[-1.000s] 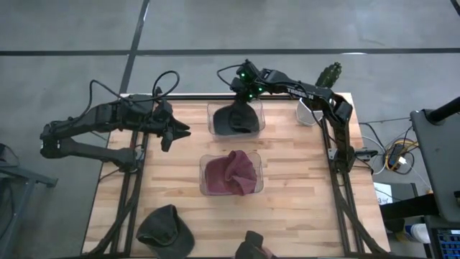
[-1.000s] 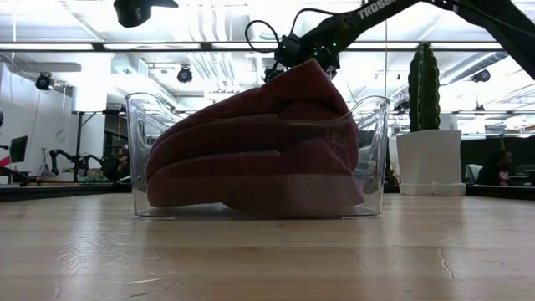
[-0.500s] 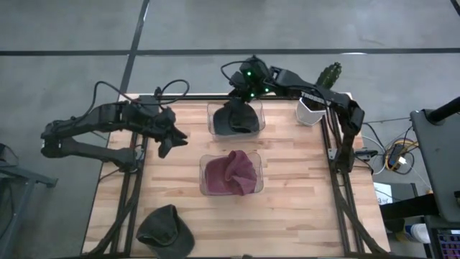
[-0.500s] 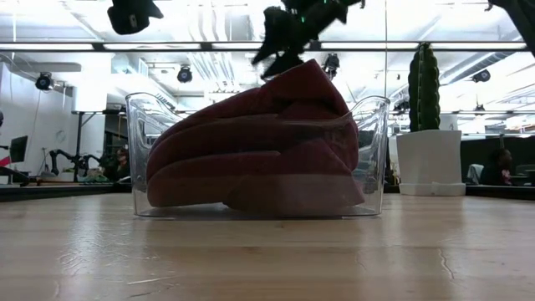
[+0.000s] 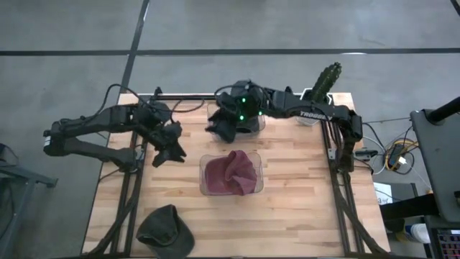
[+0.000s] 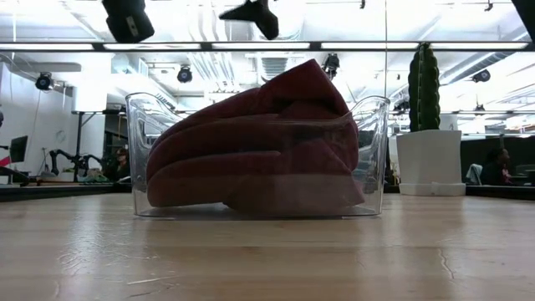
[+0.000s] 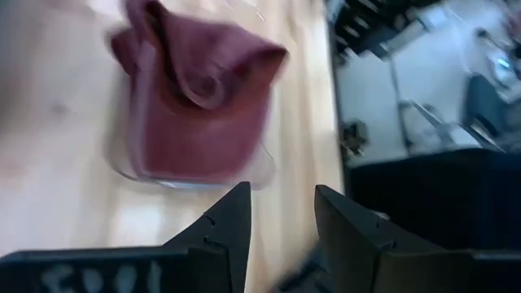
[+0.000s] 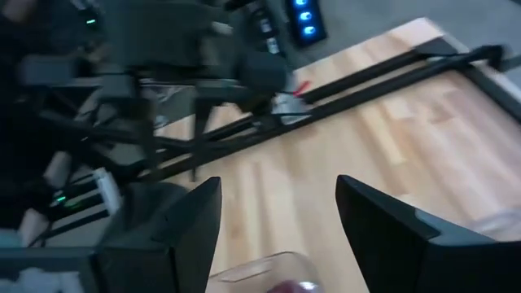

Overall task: Pick & Place hat
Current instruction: Put the black cap into the top transparent bin

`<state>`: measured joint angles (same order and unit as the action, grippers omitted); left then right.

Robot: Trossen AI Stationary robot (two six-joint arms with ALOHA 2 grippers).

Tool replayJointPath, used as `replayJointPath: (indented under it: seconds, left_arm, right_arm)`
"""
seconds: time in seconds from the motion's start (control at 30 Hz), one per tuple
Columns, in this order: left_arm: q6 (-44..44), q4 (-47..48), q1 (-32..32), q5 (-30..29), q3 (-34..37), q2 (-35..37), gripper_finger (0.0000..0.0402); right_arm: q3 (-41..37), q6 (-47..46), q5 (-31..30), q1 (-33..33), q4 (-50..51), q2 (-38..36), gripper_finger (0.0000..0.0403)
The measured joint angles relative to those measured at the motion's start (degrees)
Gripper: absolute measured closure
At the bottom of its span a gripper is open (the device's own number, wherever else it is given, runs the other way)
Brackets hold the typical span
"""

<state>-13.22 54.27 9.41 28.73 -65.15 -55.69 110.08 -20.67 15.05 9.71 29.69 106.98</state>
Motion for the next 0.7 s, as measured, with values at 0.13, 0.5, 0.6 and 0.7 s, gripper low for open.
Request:
replayJointPath:
  seconds: [0.13, 0.5, 0.6, 0.7]
  left_arm:
    - [1.5, 0.4, -0.8, 3.3, 2.2, -0.2, 0.0273]
    - [5.5, 1.9, -1.3, 3.5, 10.4, -0.3, 0.0273]
    - [6.3, 2.0, -1.4, 3.5, 12.7, -0.3, 0.0273]
    - [6.5, 1.8, -1.7, 3.5, 14.4, -0.3, 0.0273]
  right_arm:
    - [0.0, -2.1, -0.6, -3.3, -0.3, 0.0, 0.0170]
    - [-0.2, -5.3, -7.5, -9.2, -0.3, 0.0, 0.0170]
    - [-0.2, -5.6, -8.4, -9.9, -0.3, 0.0, 0.0170]
    - [-0.2, -6.6, -9.0, -10.5, -0.4, 0.0, 0.0170]
